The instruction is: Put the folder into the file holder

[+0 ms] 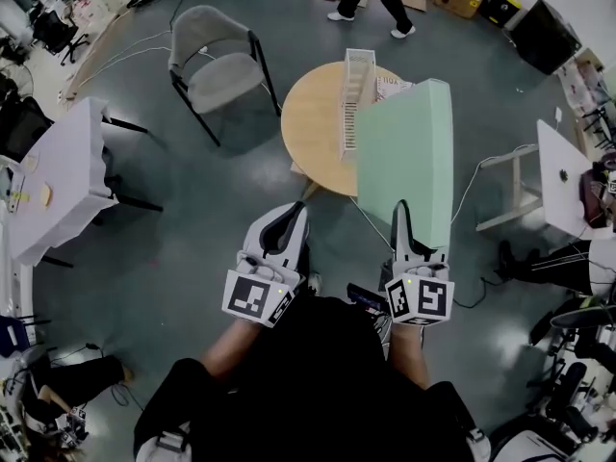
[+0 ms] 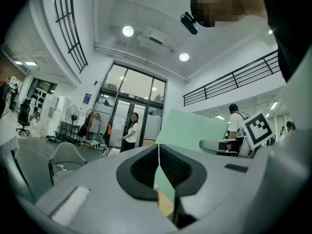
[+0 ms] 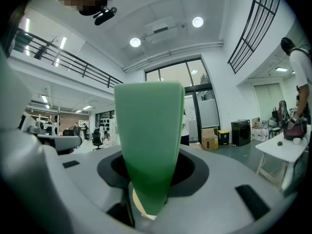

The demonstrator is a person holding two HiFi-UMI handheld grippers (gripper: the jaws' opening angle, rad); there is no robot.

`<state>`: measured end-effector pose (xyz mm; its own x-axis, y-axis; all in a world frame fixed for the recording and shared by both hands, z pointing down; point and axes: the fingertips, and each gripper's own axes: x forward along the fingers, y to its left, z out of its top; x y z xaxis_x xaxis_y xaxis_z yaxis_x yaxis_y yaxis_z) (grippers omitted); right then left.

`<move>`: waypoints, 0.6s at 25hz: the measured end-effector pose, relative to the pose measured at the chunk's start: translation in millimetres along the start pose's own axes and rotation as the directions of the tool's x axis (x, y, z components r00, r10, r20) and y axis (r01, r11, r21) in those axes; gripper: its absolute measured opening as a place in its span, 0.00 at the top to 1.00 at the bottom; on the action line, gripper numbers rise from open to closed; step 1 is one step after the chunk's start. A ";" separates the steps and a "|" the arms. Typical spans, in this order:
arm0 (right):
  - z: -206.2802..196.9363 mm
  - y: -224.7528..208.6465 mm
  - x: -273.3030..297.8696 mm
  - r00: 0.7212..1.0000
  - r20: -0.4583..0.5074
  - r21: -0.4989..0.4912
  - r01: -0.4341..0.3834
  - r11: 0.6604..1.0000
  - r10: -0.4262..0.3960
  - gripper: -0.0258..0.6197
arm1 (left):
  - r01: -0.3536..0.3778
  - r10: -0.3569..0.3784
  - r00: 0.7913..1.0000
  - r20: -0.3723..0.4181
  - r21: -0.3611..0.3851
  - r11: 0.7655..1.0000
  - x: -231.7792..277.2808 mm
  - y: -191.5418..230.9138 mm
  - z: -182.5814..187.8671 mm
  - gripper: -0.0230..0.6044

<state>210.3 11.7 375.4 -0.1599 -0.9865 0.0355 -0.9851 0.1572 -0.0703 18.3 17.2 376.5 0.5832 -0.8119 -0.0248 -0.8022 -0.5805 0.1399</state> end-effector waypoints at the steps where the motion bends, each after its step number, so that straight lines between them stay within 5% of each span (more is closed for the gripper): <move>1: 0.0 -1.5 6.0 1.000 0.001 -0.002 -0.001 1.000 0.001 0.73 | -0.001 0.001 1.000 0.002 -0.002 1.000 5.6 3.1 0.0 0.95; 15: -12.5 -20.4 112.0 0.999 -0.040 -0.009 0.012 1.000 -0.012 0.73 | 0.012 -0.012 1.000 -0.003 -0.025 1.000 98.3 60.5 4.4 0.95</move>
<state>211.7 -101.4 393.2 -0.1505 -0.9856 0.0765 -0.9874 0.1460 -0.0612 26.5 -98.1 378.1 0.5932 -0.8048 -0.0231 -0.7918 -0.5883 0.1639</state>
